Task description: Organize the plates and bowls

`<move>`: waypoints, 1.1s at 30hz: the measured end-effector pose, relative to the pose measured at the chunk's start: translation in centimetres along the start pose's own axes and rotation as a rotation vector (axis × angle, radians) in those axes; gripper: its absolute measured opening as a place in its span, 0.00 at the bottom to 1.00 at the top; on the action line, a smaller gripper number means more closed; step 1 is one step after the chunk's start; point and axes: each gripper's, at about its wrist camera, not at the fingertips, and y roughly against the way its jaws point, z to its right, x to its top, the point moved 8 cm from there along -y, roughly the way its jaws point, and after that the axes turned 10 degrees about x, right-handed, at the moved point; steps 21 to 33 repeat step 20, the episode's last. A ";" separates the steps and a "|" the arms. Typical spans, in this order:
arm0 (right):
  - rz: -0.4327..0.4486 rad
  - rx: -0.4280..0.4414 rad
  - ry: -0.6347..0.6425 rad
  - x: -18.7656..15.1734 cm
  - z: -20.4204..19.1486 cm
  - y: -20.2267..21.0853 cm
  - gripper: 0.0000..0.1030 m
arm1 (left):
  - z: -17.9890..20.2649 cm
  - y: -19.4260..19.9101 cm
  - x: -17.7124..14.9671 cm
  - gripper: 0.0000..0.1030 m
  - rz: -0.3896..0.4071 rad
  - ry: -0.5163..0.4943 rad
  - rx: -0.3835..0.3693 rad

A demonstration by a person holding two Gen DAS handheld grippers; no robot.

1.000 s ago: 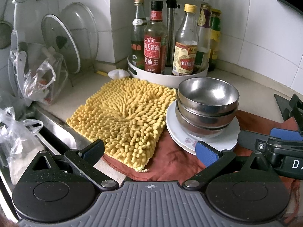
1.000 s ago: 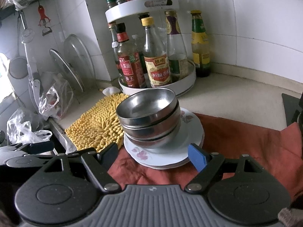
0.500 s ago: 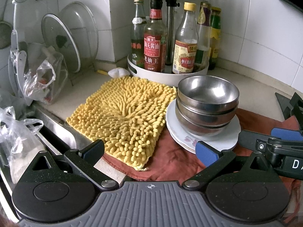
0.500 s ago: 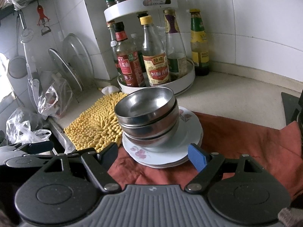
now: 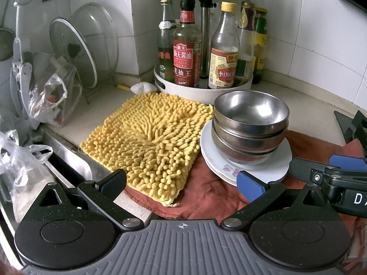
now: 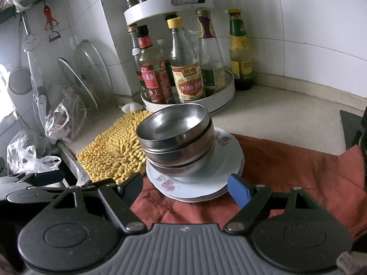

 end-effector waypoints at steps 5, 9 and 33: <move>-0.001 -0.002 -0.003 -0.1 0.1 0.0 0.75 | 0.0 0.0 0.2 1.00 0.013 -0.011 0.004; -0.001 -0.002 -0.002 -0.1 0.1 0.0 0.75 | -0.1 0.0 0.2 1.00 0.017 -0.014 0.002; -0.002 -0.002 -0.004 -0.1 0.2 -0.1 0.75 | -0.3 -0.2 0.2 1.00 0.012 -0.017 0.003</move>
